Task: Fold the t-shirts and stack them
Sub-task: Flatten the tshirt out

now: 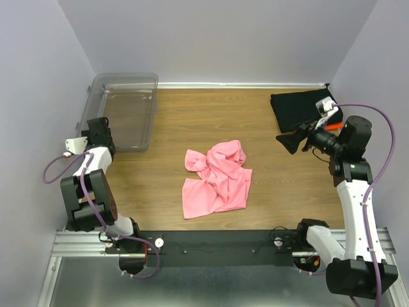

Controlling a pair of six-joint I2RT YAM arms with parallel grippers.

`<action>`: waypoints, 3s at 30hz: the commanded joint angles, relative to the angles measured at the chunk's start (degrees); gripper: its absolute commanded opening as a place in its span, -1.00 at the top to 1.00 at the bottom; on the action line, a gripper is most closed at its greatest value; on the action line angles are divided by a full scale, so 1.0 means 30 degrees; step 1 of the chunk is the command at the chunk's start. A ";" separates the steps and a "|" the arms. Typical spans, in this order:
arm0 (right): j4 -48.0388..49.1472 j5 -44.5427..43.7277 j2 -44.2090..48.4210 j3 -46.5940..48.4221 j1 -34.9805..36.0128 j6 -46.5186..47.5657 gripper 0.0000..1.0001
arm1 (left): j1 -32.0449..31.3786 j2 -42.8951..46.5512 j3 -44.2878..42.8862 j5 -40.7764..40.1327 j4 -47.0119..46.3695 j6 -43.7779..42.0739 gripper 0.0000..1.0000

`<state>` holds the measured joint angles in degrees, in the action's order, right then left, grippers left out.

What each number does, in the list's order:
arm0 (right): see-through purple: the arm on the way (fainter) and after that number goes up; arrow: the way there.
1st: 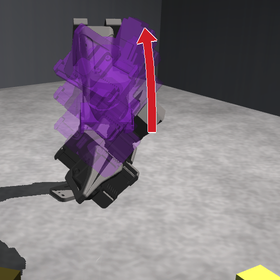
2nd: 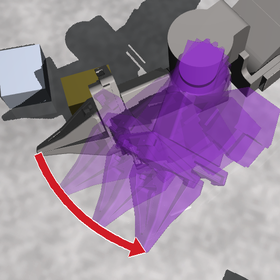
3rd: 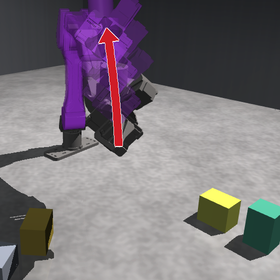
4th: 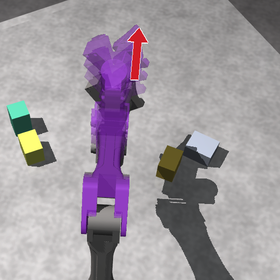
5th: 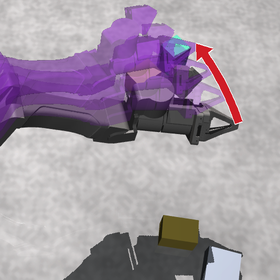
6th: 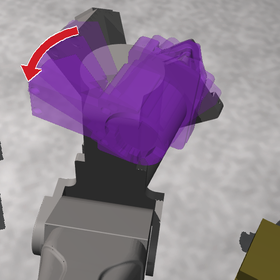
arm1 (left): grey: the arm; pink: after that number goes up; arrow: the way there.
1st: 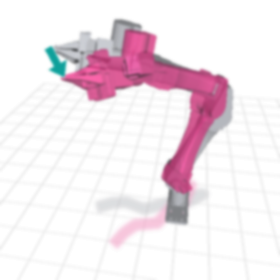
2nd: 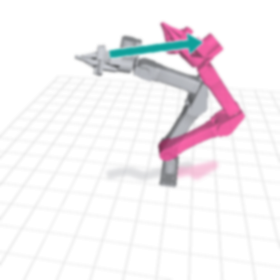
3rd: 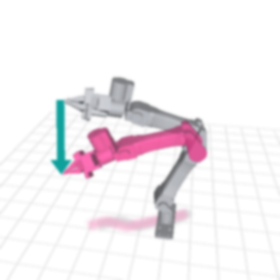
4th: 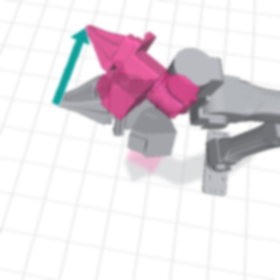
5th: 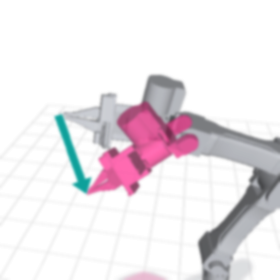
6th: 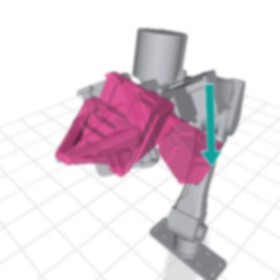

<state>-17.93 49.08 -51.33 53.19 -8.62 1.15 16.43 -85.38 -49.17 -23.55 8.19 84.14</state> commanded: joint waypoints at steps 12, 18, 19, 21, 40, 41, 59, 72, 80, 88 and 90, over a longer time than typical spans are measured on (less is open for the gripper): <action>-0.6089 0.2627 -0.3010 -0.0473 0.2488 1.0130 -0.98 | 0.0121 1.3183 0.6888 1.2610 -1.1384 -1.1898 -0.65; -0.6533 -0.0157 -0.6032 -0.0561 0.6883 1.0809 -0.84 | 0.0150 1.6008 0.5872 1.2798 -0.5868 -1.6815 -0.83; -0.6126 -0.0739 -0.6498 -0.0620 0.7845 1.0548 -0.84 | 0.0121 1.6358 0.6104 1.4861 -0.6559 -1.7289 -0.82; -0.5626 -0.1852 -0.7231 -0.0854 0.8904 1.0253 -0.84 | -0.0082 1.6217 0.6222 1.7476 -0.7523 -1.7381 -0.80; -0.1844 -1.0706 -1.4852 0.2077 1.3070 0.5945 -0.37 | -0.9635 1.4898 0.4582 1.5877 -0.3373 -2.5614 -0.79; -0.1873 -1.0909 -1.4882 0.1988 1.3070 0.5830 -0.26 | -0.9664 1.4897 0.4582 1.5907 -0.3373 -2.5585 -0.78; -0.1844 -1.4768 -0.6593 0.2898 0.3996 0.5709 0.99 | -0.9899 1.3902 0.4348 1.5995 -0.2905 -2.5263 -0.70; -0.1961 -0.9246 -0.5071 -0.1119 0.2171 0.7380 0.99 | -1.4139 1.0657 0.3794 1.4887 -0.3372 -2.2426 -0.61; -0.3104 -0.5026 -0.3399 0.0081 0.2171 0.7821 0.99 | -1.8776 0.3626 0.1715 1.1746 -0.7557 -1.9785 -0.64; -0.5909 -0.1769 -0.6498 0.5025 0.4242 0.7119 0.99 | -1.8776 0.0976 -0.0431 0.9471 -0.8735 -1.9608 -0.60; -0.6179 -0.3025 -0.7730 0.7165 0.7637 0.6768 0.99 | -1.8805 0.3082 0.0155 0.8209 -0.8501 -1.9784 -0.60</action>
<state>-31.97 36.82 -70.46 66.81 3.66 23.00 -39.83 -84.49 -49.71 9.15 -13.82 24.64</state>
